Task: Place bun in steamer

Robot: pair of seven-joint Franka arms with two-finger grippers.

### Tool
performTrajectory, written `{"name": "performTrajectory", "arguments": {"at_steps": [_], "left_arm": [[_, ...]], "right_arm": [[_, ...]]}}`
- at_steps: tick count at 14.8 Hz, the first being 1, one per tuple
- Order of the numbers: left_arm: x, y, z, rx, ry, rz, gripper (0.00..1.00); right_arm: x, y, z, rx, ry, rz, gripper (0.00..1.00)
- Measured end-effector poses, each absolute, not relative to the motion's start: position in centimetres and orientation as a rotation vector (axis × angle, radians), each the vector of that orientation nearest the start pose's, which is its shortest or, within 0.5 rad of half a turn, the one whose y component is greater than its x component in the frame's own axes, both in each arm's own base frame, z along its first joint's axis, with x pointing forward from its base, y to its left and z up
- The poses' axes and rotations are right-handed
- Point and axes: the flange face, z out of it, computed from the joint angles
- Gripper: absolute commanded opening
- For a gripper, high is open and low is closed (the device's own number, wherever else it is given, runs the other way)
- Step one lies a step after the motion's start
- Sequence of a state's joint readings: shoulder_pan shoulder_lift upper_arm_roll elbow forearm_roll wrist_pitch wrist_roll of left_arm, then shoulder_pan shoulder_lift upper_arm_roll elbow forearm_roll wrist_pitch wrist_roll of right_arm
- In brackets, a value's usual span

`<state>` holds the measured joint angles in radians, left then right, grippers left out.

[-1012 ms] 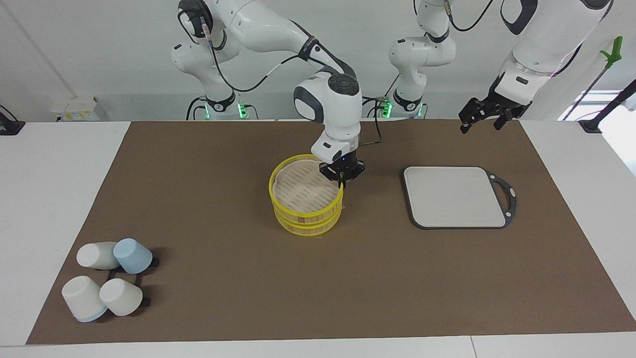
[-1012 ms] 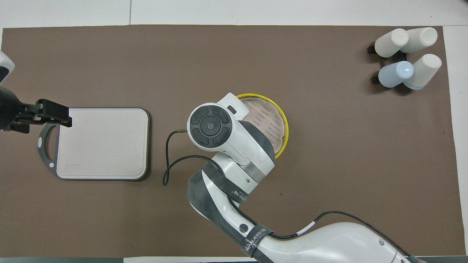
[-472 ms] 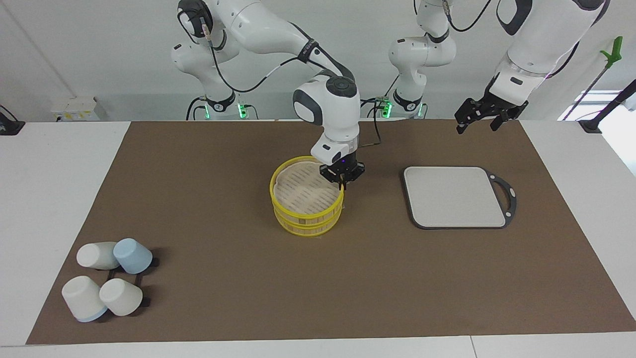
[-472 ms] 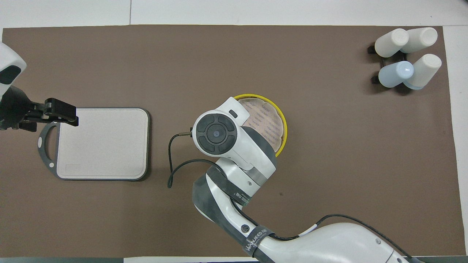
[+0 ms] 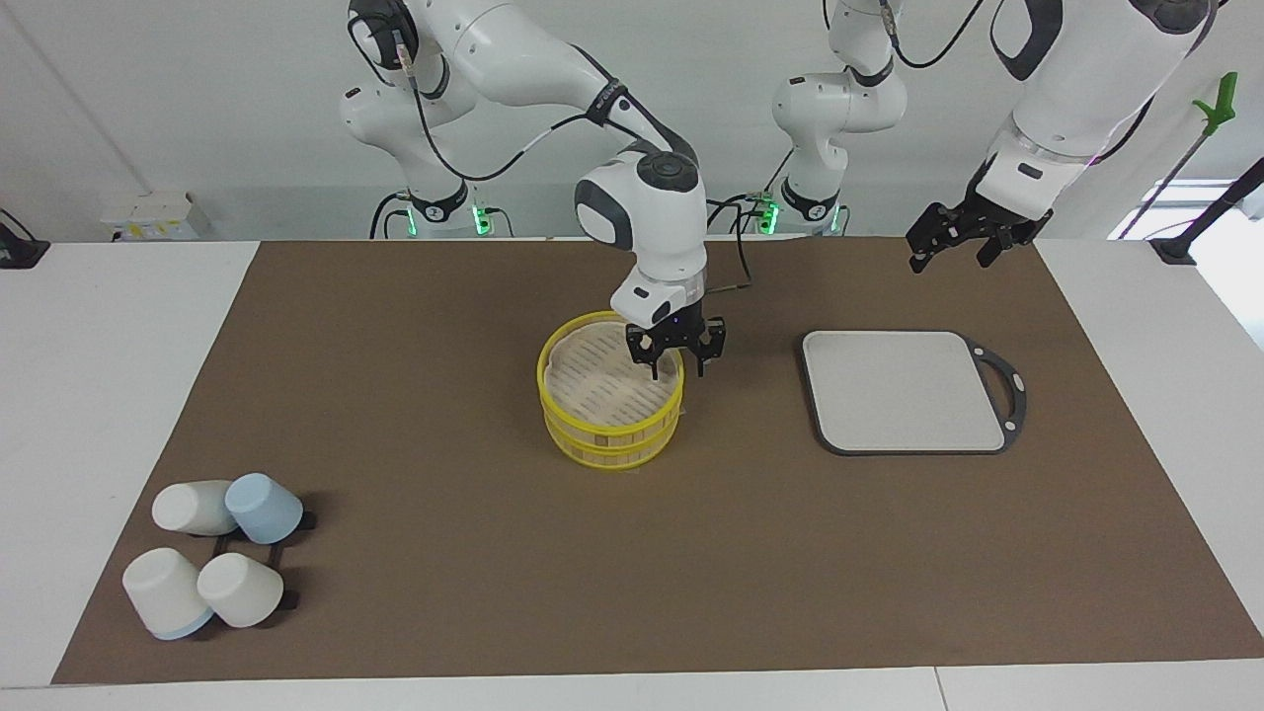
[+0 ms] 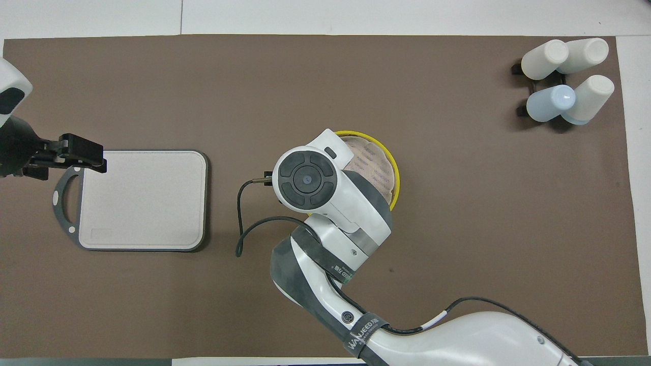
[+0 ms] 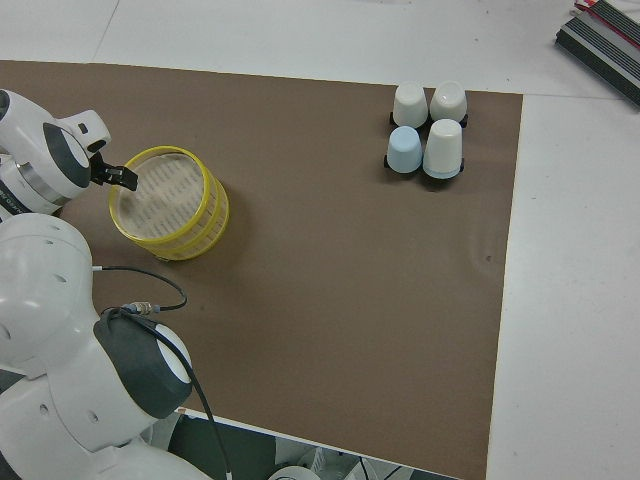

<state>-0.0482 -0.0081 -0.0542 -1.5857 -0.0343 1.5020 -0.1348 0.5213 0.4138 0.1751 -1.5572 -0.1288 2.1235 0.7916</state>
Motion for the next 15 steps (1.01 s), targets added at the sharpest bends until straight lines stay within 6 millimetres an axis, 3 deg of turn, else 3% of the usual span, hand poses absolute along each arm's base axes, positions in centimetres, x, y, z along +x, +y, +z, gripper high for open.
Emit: {"name": "performTrajectory", "arguments": {"at_steps": [2,4,7,9,11,13,15], "left_arm": [[54.1,-5.9,61.7,-3.165,-0.04,0.118,1.0],[54.3,-5.8,61.9,-3.167,-0.035,0.099,1.0],[54.3,-5.6,61.9,-3.168,-0.007,0.093,1.0],[54.3,-5.5,61.9,-3.169,0.011,0.091,1.0],[54.4,-5.4,61.9,-3.17,0.043,0.086,1.0],[54.4,-5.3,62.0,-3.17,0.058,0.082,1.0],[54.5,-5.3,62.0,-3.17,0.077,0.078,1.0]], "right_arm": [[56.7,37.9,48.5,-3.089,0.159,-0.225,1.0],[57.4,31.5,54.2,-3.127,0.263,-0.198,1.0],[55.4,21.7,61.2,-3.163,0.324,-0.057,1.0],[53.9,16.7,63.9,-3.194,0.208,0.016,1.0],[53.1,12.3,65.1,-3.208,0.066,0.07,1.0],[52.3,10.3,65.6,-3.21,0.005,0.103,1.0],[51.0,10.3,65.7,-3.207,-0.009,0.112,1.0]]}}
